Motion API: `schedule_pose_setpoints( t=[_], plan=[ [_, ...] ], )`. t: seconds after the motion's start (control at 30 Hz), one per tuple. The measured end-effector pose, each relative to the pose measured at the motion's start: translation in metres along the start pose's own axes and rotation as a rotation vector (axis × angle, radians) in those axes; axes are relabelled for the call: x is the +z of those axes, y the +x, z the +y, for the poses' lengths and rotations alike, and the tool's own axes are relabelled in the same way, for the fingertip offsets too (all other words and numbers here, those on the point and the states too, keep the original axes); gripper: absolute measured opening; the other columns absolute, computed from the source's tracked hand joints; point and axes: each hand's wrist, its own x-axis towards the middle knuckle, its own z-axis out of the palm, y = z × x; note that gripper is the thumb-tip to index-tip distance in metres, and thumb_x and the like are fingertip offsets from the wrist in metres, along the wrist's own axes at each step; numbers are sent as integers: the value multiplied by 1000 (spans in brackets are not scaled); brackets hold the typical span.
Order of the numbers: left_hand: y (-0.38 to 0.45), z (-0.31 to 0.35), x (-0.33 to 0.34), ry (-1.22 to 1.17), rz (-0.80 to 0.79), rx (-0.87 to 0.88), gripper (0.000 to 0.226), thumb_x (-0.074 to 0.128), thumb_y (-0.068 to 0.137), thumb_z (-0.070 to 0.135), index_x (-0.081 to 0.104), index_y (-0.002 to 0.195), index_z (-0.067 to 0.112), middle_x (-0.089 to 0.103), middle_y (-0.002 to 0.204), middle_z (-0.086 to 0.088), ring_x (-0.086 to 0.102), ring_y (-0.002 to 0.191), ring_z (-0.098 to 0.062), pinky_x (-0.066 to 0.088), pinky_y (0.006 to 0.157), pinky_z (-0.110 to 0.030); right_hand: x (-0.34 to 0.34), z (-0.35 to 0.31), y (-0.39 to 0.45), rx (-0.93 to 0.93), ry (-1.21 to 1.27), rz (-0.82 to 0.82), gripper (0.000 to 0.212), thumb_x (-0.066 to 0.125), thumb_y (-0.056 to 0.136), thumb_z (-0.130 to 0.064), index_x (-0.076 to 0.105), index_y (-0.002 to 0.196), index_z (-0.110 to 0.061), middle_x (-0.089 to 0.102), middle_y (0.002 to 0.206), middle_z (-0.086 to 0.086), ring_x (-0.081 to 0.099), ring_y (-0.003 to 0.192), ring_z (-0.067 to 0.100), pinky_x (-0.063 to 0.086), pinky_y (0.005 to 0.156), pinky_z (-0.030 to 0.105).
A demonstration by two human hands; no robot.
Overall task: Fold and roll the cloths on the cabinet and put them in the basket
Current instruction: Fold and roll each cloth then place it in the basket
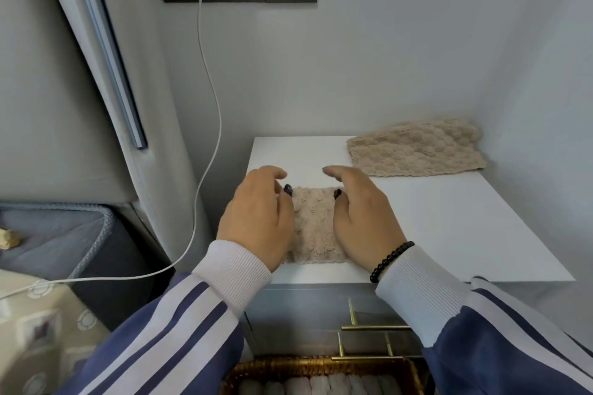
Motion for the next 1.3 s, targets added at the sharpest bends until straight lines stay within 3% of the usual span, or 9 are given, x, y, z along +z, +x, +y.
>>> schedule_pose_setpoints(
  t=[0.17, 0.27, 0.47, 0.73, 0.93, 1.03, 1.1, 1.2, 1.3],
  plan=[
    [-4, -7, 28, 87, -309, 15, 42, 35, 99, 15, 38, 140, 13, 43, 143, -2, 43, 129, -20, 33, 106, -29, 21, 13, -12, -7, -94, -224, 44, 34, 94, -6, 49, 135, -13, 56, 132, 4, 46, 128, 20, 36, 108, 33],
    [-4, -16, 42, 212, -467, -49, 51, 24, 103, 22, 13, 152, 14, 8, 160, -1, 6, 147, -14, 7, 119, -30, 25, 20, -14, -53, -203, -270, 40, 32, 93, -8, 55, 125, -6, 59, 126, 10, 47, 125, 28, 32, 110, 35],
    [-5, -31, 44, 335, -538, -22, 55, 19, 103, 30, -4, 152, 20, -12, 160, 2, -10, 147, -17, -4, 118, -35, 22, 27, -16, -79, -441, -415, 61, 9, 98, -43, 18, 151, -15, 14, 160, 1, 7, 147, 16, 2, 117, 30],
    [-2, -45, 34, 349, -566, 11, 55, 22, 103, 36, -1, 152, 26, -5, 160, 0, -2, 148, -17, -1, 118, -32, -3, 37, -13, 76, -469, -532, 74, 21, 96, -61, 3, 153, -17, -4, 161, -3, -5, 147, 15, 3, 120, 39],
    [-4, -58, 9, 448, -496, -96, 57, 26, 102, 36, 5, 153, 21, 11, 160, -1, 7, 147, -20, 11, 119, -44, -20, 54, -19, 193, -267, -400, 52, 32, 99, -50, 30, 140, -18, 20, 157, 4, 6, 147, 17, 17, 117, 35],
    [-19, -57, 0, 335, -328, 51, 54, 36, 99, 27, 23, 150, 15, 28, 155, -5, 24, 144, -21, 20, 118, -39, -26, 52, -29, 29, -220, -284, 57, 40, 99, -36, 20, 150, -18, 22, 157, 2, 14, 146, 19, 15, 117, 31],
    [-30, -51, -3, 205, -276, 187, 55, 35, 95, 34, 35, 146, 13, 38, 149, -6, 35, 139, -22, 24, 115, -32, -26, 49, -38, -117, -226, -346, 63, 47, 97, -37, 18, 151, -21, 16, 159, 0, 8, 147, 16, 10, 120, 32],
    [-44, -49, 2, 193, -346, 382, 63, 32, 90, 46, 38, 144, 14, 38, 149, -5, 34, 138, -19, 26, 114, -35, -19, 46, -53, -225, -328, -505, 78, 53, 92, -46, 9, 153, -25, 4, 160, -3, -1, 147, 14, 0, 117, 29],
    [-53, -53, 12, 328, -415, 485, 69, 41, 86, 48, 36, 144, 12, 43, 145, -10, 40, 135, -28, 30, 111, -43, -13, 45, -60, -209, -376, -494, 86, 62, 86, -43, 9, 152, -26, 8, 160, -5, 3, 147, 14, 0, 118, 28]
  ],
)
